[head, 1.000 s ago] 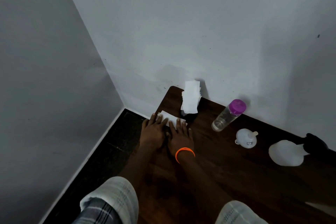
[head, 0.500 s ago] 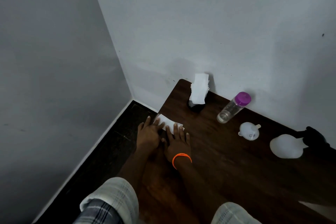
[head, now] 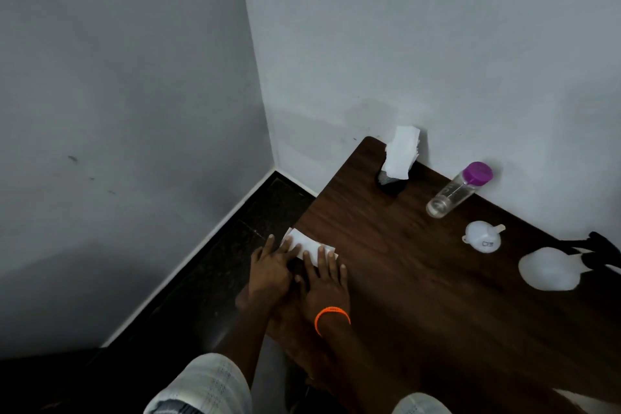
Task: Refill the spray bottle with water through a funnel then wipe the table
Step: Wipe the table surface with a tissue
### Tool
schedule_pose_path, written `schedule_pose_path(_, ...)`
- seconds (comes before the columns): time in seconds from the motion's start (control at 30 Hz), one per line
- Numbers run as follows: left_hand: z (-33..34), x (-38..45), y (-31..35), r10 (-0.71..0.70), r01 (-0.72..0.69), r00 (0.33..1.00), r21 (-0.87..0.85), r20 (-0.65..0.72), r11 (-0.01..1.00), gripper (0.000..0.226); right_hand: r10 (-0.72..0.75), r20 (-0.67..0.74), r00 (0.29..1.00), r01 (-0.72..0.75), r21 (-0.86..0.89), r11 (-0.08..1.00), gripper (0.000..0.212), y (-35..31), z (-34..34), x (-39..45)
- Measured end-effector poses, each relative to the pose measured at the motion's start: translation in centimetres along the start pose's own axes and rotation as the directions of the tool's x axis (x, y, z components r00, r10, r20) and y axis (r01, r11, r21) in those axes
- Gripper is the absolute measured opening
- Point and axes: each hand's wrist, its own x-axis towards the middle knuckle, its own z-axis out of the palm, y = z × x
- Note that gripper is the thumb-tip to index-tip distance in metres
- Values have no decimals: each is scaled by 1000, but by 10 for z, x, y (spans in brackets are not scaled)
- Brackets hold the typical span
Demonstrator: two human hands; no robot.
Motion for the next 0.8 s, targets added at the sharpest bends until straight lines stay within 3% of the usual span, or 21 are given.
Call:
schedule_pose_path(0.53,42,-124,-41,-202,194,979,-142,-40,971,64,-222,60,973,223,-22,975,61,-35,37,-91)
schedule_pose_path(0.8,62,-166,-17,-182,174,983,-163,-37,971,53,-230,47,972,232,-38,972,58,-18,37,-138)
